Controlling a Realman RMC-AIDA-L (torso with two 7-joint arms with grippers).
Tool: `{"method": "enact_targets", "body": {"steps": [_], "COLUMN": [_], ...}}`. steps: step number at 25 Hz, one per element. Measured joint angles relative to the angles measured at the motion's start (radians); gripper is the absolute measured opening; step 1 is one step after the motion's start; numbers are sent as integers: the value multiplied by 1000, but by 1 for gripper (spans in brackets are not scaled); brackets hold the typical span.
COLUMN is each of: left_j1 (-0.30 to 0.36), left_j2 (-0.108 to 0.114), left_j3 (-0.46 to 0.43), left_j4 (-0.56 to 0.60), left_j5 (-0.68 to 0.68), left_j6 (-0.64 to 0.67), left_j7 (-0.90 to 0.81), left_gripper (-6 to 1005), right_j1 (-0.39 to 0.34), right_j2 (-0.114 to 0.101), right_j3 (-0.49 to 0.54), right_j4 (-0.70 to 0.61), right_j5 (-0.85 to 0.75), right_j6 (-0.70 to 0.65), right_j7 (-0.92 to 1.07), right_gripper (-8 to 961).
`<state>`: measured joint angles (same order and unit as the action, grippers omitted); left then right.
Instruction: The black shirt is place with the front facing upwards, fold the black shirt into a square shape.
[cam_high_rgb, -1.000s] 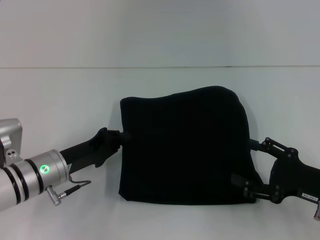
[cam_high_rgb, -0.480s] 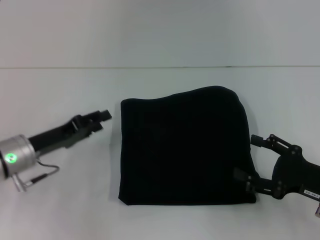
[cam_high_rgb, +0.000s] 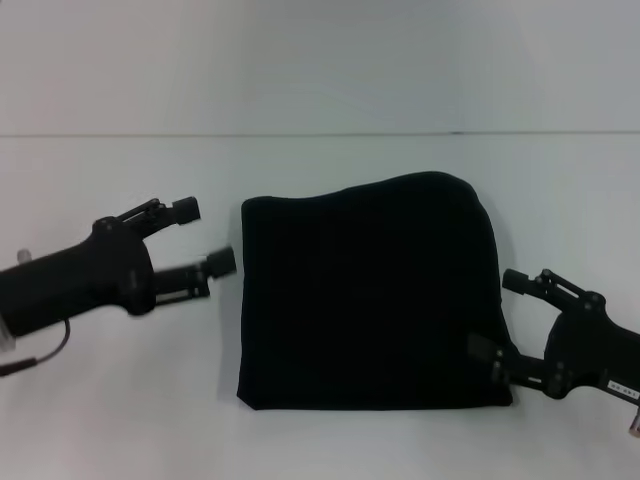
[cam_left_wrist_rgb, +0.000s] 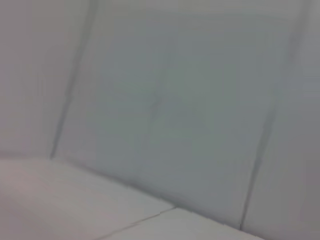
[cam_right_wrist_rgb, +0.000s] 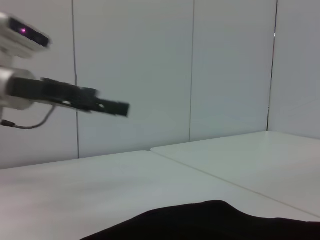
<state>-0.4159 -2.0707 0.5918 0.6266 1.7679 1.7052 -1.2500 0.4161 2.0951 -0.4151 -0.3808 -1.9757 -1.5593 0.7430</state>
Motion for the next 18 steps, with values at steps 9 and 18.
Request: {"method": "enact_targets", "body": {"steps": [9, 18], "left_j1": [112, 127], "left_j2": [-51, -41], "left_j3": [-2, -3], "left_j4": [-13, -79], "left_j5": [56, 114], "left_j6": [-19, -108], "left_j7": [279, 271], "left_gripper": [943, 946], "right_j1": [-53, -59], "right_j2": [-2, -2], "right_j3": [0, -9], "right_j4": [29, 43], "right_j5": [-6, -8], "right_j6": [12, 49], "right_j7": [-48, -53], "right_gripper": [941, 941]}}
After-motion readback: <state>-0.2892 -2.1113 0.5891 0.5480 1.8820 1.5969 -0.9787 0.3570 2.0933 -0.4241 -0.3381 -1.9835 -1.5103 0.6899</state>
